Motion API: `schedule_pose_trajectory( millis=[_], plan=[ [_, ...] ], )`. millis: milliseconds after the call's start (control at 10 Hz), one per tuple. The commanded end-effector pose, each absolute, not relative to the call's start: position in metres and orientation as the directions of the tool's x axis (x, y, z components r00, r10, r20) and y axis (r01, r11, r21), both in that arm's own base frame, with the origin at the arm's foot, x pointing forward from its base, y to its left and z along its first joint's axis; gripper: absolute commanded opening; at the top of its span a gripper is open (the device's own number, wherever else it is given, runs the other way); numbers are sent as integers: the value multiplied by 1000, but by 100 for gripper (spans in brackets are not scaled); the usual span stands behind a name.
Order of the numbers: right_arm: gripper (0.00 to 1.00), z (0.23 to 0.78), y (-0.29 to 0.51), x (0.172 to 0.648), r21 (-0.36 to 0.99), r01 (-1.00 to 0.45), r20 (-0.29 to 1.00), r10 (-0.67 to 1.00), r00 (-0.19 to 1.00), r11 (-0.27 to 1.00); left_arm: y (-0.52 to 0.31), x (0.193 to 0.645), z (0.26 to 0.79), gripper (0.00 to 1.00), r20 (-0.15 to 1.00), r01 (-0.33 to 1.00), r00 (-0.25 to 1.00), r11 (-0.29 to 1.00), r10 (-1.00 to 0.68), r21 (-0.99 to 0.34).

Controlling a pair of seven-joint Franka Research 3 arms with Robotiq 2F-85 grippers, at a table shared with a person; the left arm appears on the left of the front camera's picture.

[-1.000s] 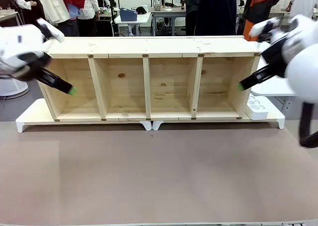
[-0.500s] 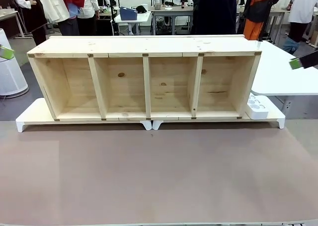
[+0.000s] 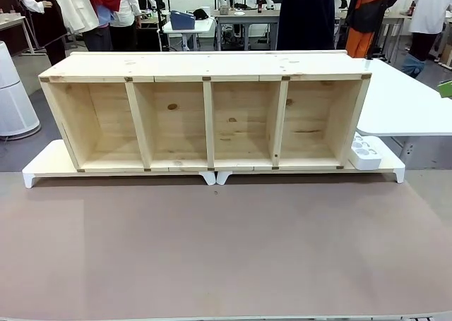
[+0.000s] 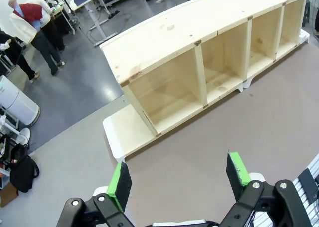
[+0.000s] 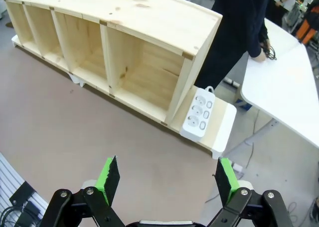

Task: Perform cable management.
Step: When the cord part of the Power Cable appears at the lower middle area of the table and stops, grasp the cord part of the Power Cable.

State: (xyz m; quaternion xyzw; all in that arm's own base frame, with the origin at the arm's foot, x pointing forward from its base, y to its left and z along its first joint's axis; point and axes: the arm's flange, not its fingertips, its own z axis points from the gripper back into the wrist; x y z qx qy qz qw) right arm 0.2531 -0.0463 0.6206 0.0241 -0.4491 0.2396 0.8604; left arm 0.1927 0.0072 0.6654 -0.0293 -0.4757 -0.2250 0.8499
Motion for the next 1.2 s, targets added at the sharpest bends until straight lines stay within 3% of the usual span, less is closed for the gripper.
schedule_pose_trajectory(
  millis=[0,1100],
  plan=[
    [100,620,-43,259,-184,-430,784,396,478,884,0,202,665,100,826,403,446,901,-346,160],
    [100,620,-43,259,-184,-430,784,396,478,884,0,202,665,100,826,403,446,901,-346,160]
  ],
)
